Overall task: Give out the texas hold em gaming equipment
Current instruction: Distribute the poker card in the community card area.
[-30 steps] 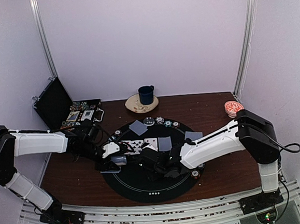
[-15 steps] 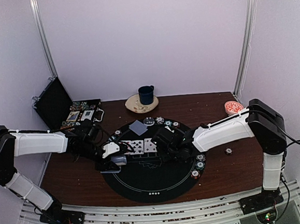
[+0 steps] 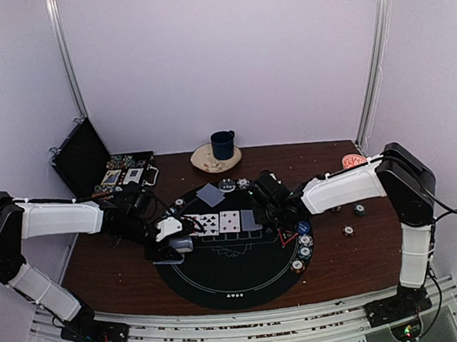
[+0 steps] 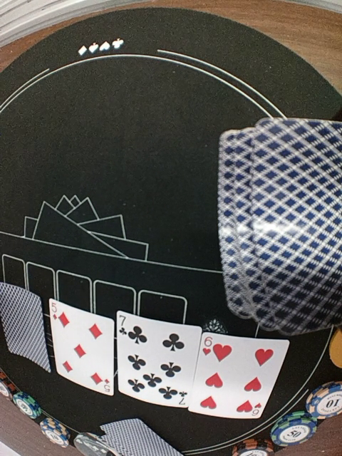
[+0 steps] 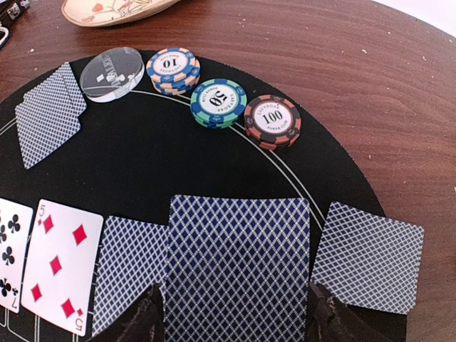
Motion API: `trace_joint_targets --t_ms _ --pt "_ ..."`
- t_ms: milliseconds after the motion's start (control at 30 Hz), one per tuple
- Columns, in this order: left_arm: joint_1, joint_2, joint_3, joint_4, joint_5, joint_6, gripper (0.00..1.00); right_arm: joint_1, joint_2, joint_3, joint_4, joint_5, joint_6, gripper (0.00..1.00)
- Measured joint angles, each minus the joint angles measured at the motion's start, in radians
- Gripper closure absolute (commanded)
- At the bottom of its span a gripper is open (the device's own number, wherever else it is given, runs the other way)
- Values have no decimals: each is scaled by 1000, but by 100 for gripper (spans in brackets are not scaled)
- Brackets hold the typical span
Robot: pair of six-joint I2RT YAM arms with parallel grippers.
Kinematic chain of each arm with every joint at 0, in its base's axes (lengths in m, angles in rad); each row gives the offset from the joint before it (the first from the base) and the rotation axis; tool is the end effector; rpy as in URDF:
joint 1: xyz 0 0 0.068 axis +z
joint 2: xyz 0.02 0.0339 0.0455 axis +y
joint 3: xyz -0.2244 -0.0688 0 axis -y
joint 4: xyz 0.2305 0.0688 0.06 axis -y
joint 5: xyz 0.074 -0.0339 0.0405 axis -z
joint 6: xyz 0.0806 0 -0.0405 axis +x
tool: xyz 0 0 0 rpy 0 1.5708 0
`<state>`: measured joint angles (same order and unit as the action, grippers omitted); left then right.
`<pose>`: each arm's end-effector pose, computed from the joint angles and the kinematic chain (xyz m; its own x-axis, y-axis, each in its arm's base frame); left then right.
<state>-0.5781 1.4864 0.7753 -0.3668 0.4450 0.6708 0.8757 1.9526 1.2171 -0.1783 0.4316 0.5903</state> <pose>0.2192 -0.1844 0.1028 -0.1653 0.7778 -0.6064 0.9786 0.2057 -0.0029 0.2851 0.2892 0.0950 -0.7185 -0.0722 -0.6918 -0.1613 0.9848 0.0648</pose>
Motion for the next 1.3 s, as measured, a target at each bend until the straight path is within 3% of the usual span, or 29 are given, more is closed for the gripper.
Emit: trace_joint_targets --t_ms 733,1067,1300 --pt "0 0 0 0 -2 0 61 -30 30 -47 44 -34 12 31" --pt "0 0 0 0 -4 0 61 -30 30 -50 51 -63 12 27" --pt "0 0 0 0 -4 0 61 -29 30 -50 52 -72 11 19"
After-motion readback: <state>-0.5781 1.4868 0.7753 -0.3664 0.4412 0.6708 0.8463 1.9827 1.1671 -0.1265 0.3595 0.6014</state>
